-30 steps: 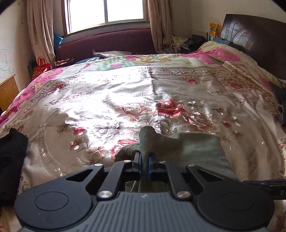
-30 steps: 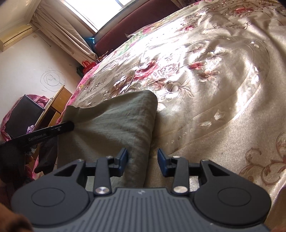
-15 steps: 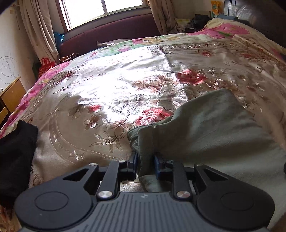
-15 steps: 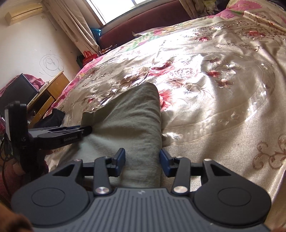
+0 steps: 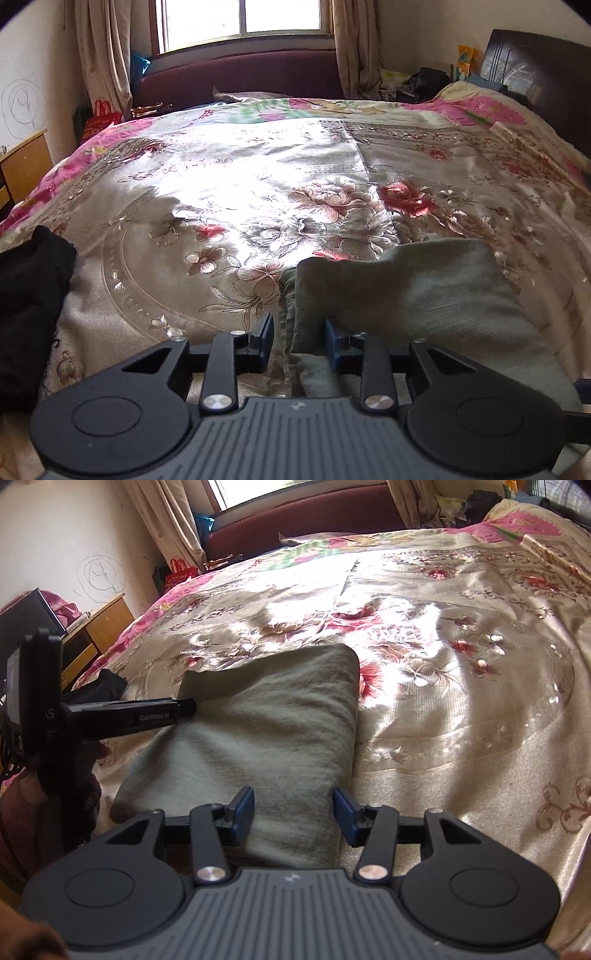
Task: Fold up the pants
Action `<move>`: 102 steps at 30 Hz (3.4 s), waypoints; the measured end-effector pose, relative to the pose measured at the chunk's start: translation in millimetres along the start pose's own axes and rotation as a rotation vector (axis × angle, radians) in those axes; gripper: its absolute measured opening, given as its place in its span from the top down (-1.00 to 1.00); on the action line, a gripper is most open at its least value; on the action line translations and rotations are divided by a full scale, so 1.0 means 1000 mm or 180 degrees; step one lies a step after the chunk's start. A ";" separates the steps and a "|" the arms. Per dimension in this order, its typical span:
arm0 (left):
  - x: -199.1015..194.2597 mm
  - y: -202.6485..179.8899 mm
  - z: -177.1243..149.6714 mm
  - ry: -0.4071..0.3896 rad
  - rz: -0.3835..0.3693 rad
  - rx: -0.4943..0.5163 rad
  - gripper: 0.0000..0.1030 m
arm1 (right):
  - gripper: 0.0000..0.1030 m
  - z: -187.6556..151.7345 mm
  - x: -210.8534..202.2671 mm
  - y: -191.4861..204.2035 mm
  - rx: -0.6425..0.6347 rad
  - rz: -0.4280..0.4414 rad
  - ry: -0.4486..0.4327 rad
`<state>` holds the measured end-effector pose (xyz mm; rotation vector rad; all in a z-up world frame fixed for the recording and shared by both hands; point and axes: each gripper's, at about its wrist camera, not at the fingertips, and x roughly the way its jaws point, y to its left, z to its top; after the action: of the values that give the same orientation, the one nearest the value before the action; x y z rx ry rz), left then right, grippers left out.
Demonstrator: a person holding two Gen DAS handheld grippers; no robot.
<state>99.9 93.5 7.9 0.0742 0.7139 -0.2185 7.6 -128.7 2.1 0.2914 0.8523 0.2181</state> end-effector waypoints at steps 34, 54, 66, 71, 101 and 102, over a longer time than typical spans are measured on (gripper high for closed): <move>-0.042 0.086 -0.049 -0.0143 0.0084 -0.0893 -0.05 | 0.75 0.052 0.054 0.124 -0.0247 0.0940 0.0030; -0.022 -0.010 0.014 -0.0297 -0.0259 0.0072 -0.16 | 0.11 0.043 0.046 0.040 0.0118 0.0679 -0.0110; 0.044 -0.005 0.011 0.0125 -0.0196 0.0101 -0.47 | 0.16 0.022 0.058 -0.018 0.0344 0.0412 0.0070; 0.025 -0.014 0.017 -0.0098 0.0018 0.0282 -0.46 | 0.12 0.035 0.051 -0.023 0.0343 0.0391 -0.0170; 0.003 -0.029 -0.017 0.0467 0.0266 0.0281 -0.59 | -0.02 0.008 0.043 -0.036 0.0349 0.0310 0.0035; 0.003 -0.027 -0.018 0.0468 0.0256 0.0230 -0.59 | -0.02 0.008 0.042 -0.036 0.0371 0.0317 0.0043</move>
<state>84.1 69.0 -7.5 0.1892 0.8476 -0.1629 43.2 -150.9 -35.3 0.4423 0.8663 0.2637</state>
